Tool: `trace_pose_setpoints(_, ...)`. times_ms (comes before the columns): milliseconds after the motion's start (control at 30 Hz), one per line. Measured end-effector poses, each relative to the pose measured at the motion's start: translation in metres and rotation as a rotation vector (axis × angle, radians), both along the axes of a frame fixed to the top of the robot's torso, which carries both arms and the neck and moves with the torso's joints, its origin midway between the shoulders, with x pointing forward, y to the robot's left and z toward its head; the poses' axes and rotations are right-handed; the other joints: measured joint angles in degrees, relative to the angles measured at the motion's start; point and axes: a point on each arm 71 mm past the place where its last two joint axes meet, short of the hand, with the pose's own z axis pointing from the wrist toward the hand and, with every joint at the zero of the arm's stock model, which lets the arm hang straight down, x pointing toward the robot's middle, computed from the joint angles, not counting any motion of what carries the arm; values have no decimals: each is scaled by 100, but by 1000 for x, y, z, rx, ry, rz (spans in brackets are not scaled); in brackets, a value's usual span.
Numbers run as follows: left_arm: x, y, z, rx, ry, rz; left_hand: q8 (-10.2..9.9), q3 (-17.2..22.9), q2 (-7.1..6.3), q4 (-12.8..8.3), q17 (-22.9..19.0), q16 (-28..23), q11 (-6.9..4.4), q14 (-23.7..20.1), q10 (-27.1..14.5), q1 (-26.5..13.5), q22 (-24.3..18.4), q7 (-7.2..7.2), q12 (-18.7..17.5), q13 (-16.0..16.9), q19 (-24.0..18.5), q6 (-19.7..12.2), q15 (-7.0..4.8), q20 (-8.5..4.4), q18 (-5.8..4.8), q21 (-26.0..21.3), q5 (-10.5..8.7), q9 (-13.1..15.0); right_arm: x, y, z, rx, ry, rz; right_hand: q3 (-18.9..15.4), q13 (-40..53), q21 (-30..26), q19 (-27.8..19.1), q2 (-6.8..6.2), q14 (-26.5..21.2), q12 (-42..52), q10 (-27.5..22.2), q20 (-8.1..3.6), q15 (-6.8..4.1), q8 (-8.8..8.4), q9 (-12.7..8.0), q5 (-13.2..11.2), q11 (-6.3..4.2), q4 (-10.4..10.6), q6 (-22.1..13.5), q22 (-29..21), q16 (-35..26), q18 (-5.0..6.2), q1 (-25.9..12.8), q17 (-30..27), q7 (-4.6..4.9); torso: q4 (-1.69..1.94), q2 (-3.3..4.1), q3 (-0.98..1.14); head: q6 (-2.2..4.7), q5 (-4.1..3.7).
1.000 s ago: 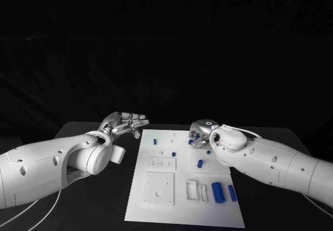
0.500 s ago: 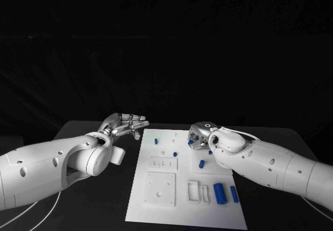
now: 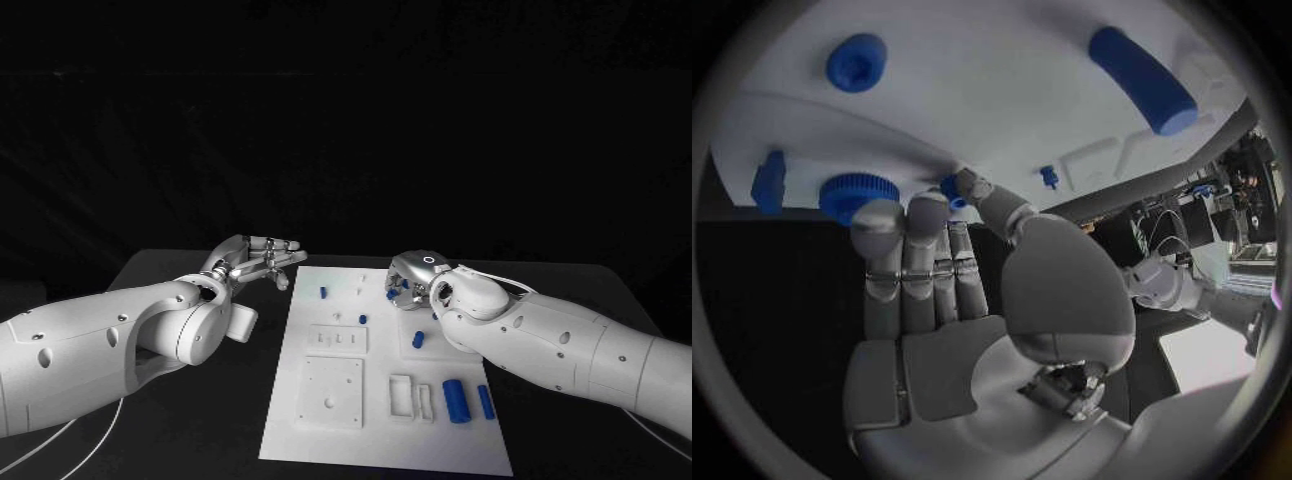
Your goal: Assemble the parts on the task board
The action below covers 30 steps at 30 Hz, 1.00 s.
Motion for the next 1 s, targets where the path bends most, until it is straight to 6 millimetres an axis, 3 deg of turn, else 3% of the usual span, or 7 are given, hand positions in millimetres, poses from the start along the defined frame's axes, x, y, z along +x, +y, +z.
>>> trace_pose_setpoints(567, 3, -2, -1, 6, 3, 2, 0, 0, 0, 0, -12, 0, 0, 0, 0, 0, -7, 0, 0, 0, -20, 0, 0, 20, -6, 29, 0, 0, 3, 13, 16, 95, -124, -60, 12, 0, -170, 30, -58, -19, -53, 21, -30, -19, -5, 0, 8, 21, -4, 17, 331, 12, -43, 57, -80, -19, 34, 35, -17, 57, -20)
trace_pose_setpoints(1000, 2, -9, 4, 11, -6, -8, 0, 9, 0, -9, -11, 22, 0, 0, 0, 0, -6, -20, 0, 0, -20, 20, 0, 20, -18, 88, 0, 0, 8, 27, 22, 123, -174, -98, 51, 0, -266, 30, -73, -19, -79, 21, -30, -19, -12, 1, 45, 20, 36, 35, 456, 28, -48, 63, -124, -38, 148, 101, -94, 7, -34)
